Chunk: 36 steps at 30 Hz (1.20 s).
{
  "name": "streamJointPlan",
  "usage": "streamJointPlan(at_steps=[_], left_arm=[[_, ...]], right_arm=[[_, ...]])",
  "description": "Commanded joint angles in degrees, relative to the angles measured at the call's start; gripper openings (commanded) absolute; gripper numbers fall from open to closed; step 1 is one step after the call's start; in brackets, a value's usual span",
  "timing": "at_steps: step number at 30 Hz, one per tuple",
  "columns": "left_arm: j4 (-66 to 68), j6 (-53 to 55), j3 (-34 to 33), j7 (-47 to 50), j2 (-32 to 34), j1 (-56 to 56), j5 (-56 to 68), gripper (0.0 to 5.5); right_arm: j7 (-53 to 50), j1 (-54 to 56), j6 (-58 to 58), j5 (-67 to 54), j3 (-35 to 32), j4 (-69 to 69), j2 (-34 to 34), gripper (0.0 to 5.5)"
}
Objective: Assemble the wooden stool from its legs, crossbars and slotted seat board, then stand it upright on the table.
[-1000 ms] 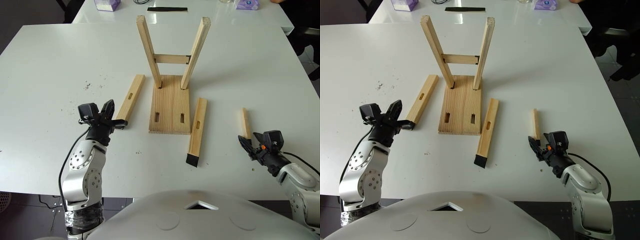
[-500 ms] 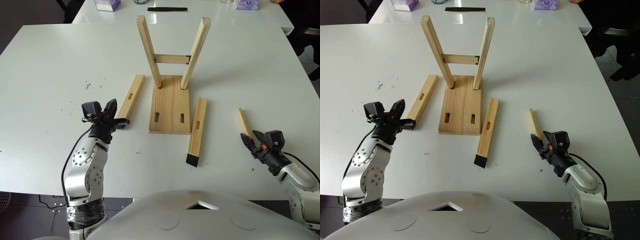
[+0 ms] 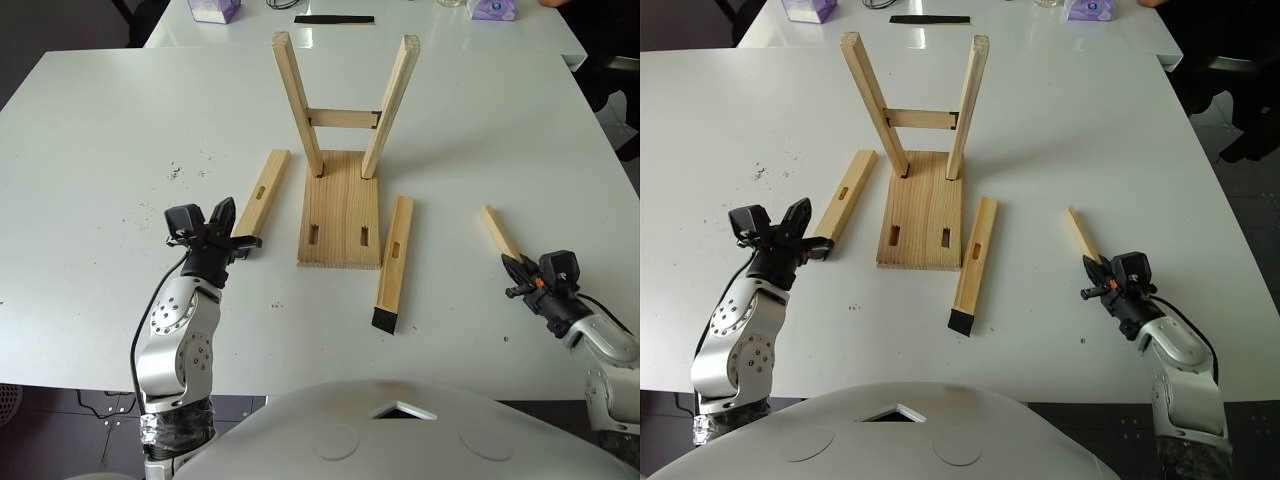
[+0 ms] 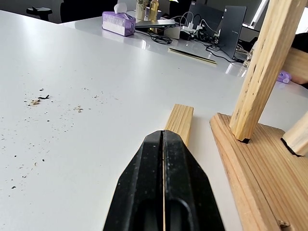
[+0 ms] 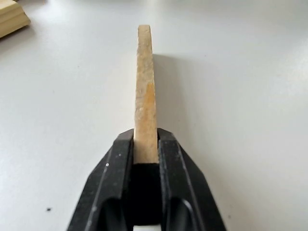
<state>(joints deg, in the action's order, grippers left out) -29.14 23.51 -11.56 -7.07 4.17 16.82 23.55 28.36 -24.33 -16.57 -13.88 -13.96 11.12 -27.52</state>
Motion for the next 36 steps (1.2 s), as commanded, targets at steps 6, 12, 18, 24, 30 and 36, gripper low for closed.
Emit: streamJointPlan(at_steps=[6, 12, 18, 24, 30, 36], left_arm=[[-0.4, -0.7, -1.7, 1.2, -1.5, -4.5, 3.9, 0.00], [4.5, 3.4, -2.8, -0.9, 0.0, -24.0, 14.5, 0.00], [5.6, 6.4, -6.0, 2.6, 0.5, -40.2, 26.5, 0.00], [8.7, 16.8, -6.9, 6.3, 5.7, -54.2, 43.0, 0.00], [13.8, 29.8, -5.7, 7.3, 14.7, -59.3, 57.2, 0.00], [12.7, 30.0, -6.7, 5.7, 17.2, -59.3, 66.6, 0.67]], right_arm=[[-5.6, 17.2, -0.2, 4.2, 5.0, -11.1, 3.3, 0.42], [-22.7, 55.1, 5.4, 1.0, -1.6, -31.9, 11.8, 0.42], [-24.7, 74.3, 12.1, -3.4, -5.3, -35.1, 12.0, 0.42], [-20.1, 72.0, 17.6, 3.3, 10.3, -17.3, 19.1, 0.42], [-13.3, 63.7, 18.8, 8.3, 20.9, -7.0, 19.1, 0.42], [-8.9, 60.5, 17.7, 5.7, 19.4, -3.9, 16.9, 0.42]])
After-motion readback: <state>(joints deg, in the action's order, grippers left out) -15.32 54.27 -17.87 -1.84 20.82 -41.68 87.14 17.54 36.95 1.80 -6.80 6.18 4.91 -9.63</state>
